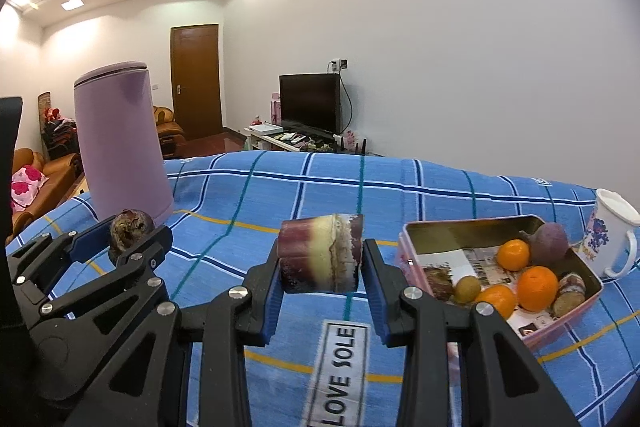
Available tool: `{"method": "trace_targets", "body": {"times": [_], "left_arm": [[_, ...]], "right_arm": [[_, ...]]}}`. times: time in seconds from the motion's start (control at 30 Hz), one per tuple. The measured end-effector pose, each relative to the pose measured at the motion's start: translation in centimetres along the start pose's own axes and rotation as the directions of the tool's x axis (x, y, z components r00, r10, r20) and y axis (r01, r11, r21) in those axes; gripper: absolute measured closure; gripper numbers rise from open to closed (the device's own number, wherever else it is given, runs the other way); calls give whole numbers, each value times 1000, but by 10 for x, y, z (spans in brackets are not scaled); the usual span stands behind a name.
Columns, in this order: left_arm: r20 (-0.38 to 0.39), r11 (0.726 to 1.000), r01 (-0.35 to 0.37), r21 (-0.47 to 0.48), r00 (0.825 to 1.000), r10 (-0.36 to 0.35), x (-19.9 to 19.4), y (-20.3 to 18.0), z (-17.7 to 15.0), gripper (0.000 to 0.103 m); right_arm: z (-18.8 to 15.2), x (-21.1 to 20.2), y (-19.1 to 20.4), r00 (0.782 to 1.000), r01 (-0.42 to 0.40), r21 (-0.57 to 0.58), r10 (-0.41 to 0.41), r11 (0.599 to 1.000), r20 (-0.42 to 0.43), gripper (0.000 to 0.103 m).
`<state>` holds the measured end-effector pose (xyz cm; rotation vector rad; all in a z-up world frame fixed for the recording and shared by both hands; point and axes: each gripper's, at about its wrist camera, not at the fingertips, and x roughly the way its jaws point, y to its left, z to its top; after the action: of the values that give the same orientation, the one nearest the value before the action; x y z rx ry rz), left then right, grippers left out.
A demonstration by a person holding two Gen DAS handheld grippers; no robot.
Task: Organize fruits
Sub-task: 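Lift and carry the root and tuber slice toward the pink tin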
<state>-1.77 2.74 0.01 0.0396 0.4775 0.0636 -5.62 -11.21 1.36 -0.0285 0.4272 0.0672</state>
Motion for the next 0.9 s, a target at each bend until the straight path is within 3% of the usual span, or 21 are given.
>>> {"method": "trace_targets", "body": {"times": [0.9], "left_arm": [[-7, 993, 105, 60, 994, -105, -13, -66, -2, 57]], "right_arm": [[-9, -26, -61, 997, 72, -11, -72, 997, 23, 64]]}}
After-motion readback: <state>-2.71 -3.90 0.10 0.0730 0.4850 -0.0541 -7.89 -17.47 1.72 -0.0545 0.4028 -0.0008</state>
